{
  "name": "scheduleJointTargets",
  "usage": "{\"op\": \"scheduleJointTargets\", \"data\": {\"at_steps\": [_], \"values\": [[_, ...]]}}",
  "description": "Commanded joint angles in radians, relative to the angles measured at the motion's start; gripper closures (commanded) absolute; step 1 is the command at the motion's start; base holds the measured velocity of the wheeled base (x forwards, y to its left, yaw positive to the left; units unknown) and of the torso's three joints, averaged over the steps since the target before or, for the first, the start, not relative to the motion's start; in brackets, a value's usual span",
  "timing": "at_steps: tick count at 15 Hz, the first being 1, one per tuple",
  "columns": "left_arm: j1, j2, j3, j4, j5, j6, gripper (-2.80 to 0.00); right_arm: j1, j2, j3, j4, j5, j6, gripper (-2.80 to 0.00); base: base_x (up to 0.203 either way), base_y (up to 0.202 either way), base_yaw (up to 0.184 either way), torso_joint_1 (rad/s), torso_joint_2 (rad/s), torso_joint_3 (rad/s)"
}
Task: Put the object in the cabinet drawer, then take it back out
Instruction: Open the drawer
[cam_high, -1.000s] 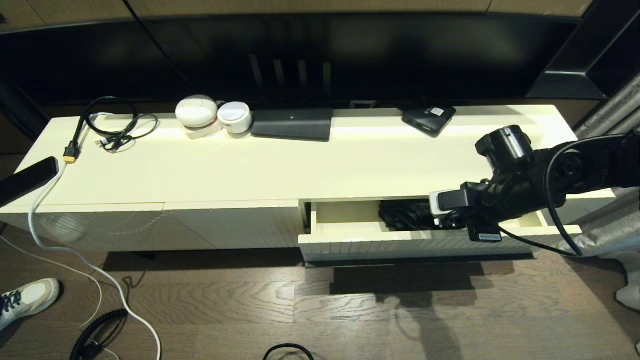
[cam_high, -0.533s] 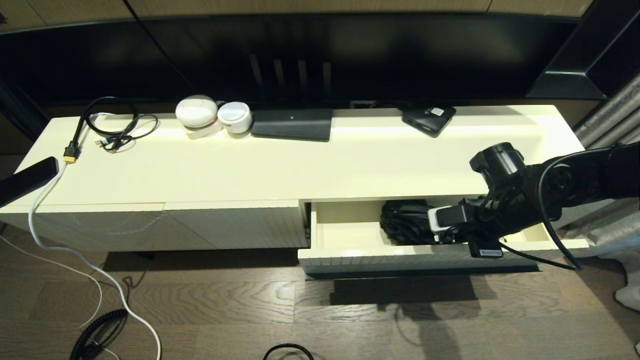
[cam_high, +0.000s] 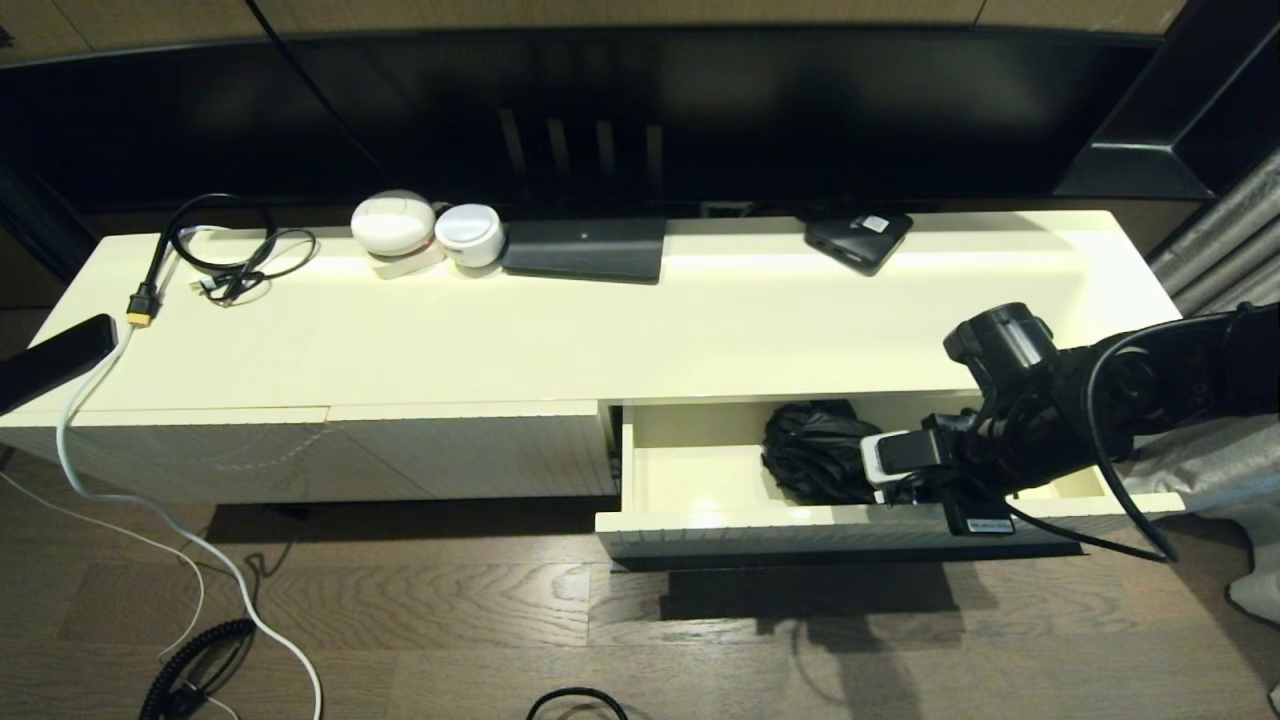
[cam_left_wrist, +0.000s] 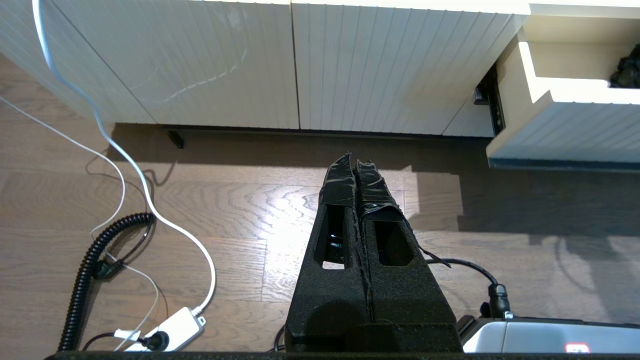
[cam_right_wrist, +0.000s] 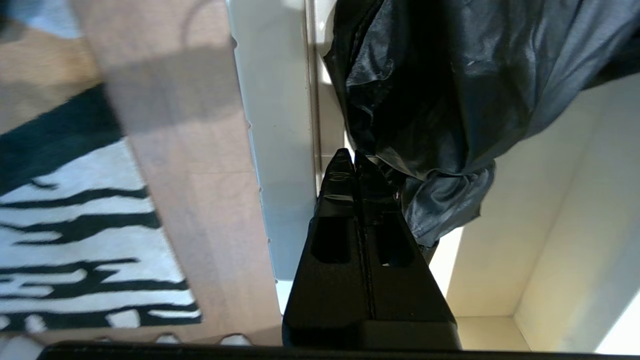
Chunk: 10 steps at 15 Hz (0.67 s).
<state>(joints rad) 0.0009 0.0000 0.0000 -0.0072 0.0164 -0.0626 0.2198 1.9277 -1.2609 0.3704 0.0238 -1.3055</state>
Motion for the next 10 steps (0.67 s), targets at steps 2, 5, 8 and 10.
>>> {"op": "scheduleJointTargets", "data": {"at_steps": [2,5,8,10], "values": [[-0.001,0.0,0.0,0.0,0.0,0.0,0.0,0.0,-0.023,0.033,0.016,0.003,-0.011,0.0,0.0,0.0,0.0,0.0,0.0,0.0],[0.001,0.0,0.0,0.0,0.0,0.0,0.0,0.0,-0.045,0.08,0.016,0.005,-0.015,0.0,0.0,0.0,0.0,0.0,0.0,0.0],[0.001,0.0,0.0,0.0,0.0,0.0,0.0,0.019,-0.058,0.14,0.007,0.007,-0.011,0.0,0.0,0.0,0.0,0.0,0.0,0.0],[0.001,0.0,0.0,0.0,0.0,0.0,0.0,0.033,-0.063,0.174,0.002,0.007,-0.005,0.0,0.0,0.0,0.0,0.0,0.0,0.0]]}}
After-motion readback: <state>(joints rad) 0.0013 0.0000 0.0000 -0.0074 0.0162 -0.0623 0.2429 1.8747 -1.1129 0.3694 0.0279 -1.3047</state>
